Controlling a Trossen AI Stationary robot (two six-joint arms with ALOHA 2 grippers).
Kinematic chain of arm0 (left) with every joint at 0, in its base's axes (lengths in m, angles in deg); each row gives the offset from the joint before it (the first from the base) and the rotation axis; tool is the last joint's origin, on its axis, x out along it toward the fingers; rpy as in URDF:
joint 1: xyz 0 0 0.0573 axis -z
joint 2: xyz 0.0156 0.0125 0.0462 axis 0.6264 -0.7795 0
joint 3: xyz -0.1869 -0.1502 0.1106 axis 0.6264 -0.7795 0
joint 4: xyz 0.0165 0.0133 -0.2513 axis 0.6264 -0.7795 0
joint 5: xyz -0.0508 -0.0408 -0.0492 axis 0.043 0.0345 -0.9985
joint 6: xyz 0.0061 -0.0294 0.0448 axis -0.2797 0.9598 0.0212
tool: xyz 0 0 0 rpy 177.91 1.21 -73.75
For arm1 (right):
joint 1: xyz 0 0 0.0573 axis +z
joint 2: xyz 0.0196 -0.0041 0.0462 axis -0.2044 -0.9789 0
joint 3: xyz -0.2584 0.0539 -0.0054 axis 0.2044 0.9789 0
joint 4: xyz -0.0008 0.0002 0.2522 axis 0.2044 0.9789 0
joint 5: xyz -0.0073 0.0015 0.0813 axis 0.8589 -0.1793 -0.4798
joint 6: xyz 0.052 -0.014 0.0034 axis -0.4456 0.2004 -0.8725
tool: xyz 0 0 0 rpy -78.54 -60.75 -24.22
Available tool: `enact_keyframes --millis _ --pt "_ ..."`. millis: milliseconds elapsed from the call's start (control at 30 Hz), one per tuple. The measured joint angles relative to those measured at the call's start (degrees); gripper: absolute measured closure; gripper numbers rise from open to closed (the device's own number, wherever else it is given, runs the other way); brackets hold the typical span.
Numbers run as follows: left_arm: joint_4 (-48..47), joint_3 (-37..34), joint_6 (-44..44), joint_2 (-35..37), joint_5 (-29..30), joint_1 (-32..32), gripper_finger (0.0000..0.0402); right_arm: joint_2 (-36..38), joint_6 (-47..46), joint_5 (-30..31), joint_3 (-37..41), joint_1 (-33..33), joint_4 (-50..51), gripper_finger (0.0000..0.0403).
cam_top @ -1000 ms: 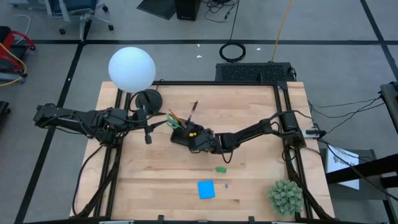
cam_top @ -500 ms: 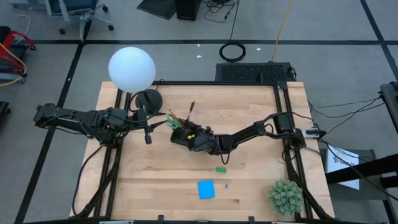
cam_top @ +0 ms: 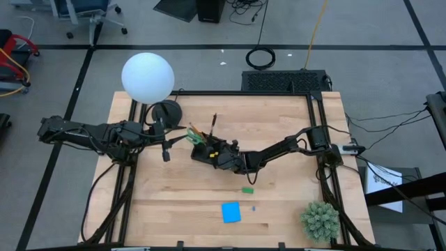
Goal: Pick and place office supplies into organizer
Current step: Adjust the black pen in the desk organizer
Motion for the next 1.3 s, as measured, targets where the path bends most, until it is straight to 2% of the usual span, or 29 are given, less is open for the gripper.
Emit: enact_keyframes --millis 433,933,1300 --pt "0.02 0.0 -0.04 0.0 0.01 -0.02 0.027 0.02 4.27 -0.28 0.0 0.0 -0.51 0.0387" --pt "0.02 0.0 -0.12 0.0 0.05 0.0 0.027 0.04 3.22 0.11 0.0 0.0 -0.46 0.0355" --pt "0.02 0.0 -0.03 0.0 0.05 0.0 0.027 0.07 1.47 -0.01 0.0 0.02 -0.48 0.0308"
